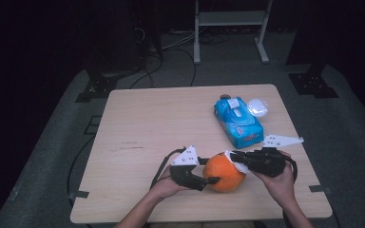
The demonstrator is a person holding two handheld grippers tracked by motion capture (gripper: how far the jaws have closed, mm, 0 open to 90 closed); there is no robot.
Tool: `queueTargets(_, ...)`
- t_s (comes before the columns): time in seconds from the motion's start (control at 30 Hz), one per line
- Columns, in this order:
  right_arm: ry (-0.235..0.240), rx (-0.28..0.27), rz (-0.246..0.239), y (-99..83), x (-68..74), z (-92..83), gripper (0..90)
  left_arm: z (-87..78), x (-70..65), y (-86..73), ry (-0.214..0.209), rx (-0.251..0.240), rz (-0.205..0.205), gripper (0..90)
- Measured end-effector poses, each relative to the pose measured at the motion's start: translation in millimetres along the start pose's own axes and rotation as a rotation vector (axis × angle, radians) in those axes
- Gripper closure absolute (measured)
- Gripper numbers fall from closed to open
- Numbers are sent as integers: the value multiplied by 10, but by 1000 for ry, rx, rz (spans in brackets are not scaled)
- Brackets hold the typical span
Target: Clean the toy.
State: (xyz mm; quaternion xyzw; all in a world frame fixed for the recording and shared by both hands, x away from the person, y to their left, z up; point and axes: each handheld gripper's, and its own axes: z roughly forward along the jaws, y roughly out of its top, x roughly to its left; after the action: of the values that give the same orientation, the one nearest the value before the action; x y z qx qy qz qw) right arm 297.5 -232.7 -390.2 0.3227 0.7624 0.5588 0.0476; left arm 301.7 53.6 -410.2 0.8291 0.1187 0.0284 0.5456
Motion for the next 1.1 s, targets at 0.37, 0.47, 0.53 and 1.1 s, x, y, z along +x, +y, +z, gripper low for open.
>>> queueTargets(0.37, 86, 12, -88, 67, 346, 142, 826, 31, 65, -20, 36, 105, -105, 352)
queueTargets(0.47, 37, 38, -135, 52, 376, 183, 827, 30, 40, -22, 45, 101, -102, 343)
queueTargets(0.53, 6, 38, -135, 34, 306, 168, 826, 43, 29, -16, 47, 87, -90, 316)
queueTargets(1.1, -24, 24, -71, -48, 59, 74, 823, 390, 50, -302, 76, -62, -8, 56)
